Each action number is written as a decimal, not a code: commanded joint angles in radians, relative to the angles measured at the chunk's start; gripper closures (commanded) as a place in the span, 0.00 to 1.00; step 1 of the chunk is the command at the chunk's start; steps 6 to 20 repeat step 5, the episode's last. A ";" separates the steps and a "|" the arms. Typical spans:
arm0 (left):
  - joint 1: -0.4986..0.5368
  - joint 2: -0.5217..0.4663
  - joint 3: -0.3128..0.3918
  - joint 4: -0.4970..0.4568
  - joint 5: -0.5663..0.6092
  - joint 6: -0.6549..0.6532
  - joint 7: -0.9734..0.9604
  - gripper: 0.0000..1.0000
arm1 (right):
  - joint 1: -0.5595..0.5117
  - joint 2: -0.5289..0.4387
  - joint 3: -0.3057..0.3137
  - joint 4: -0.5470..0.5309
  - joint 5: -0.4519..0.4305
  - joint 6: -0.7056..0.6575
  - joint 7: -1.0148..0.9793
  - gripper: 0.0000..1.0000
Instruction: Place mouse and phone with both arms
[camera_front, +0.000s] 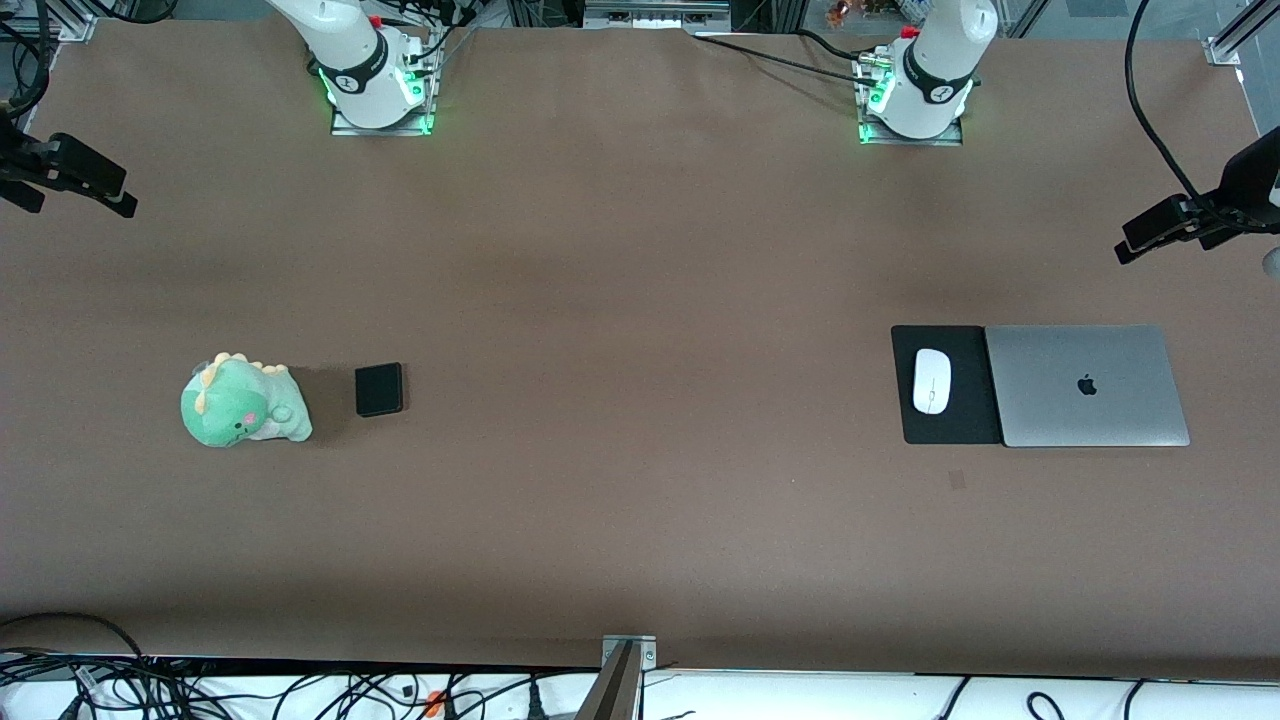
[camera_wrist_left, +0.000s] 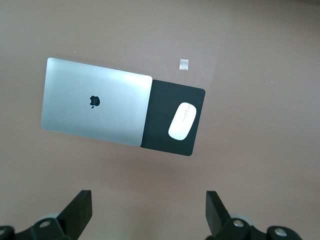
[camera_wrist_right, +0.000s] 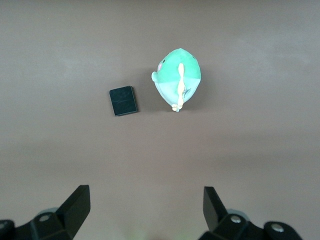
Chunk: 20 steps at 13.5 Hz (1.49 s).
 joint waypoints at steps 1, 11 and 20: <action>-0.006 0.013 0.009 0.028 -0.008 -0.006 -0.002 0.00 | -0.012 0.031 0.008 0.032 -0.007 0.016 -0.006 0.00; -0.006 0.013 0.009 0.028 -0.007 -0.006 -0.002 0.00 | -0.009 0.038 0.009 0.032 -0.007 0.018 -0.001 0.00; -0.006 0.013 0.009 0.028 -0.007 -0.006 -0.002 0.00 | -0.009 0.038 0.009 0.032 -0.007 0.018 -0.001 0.00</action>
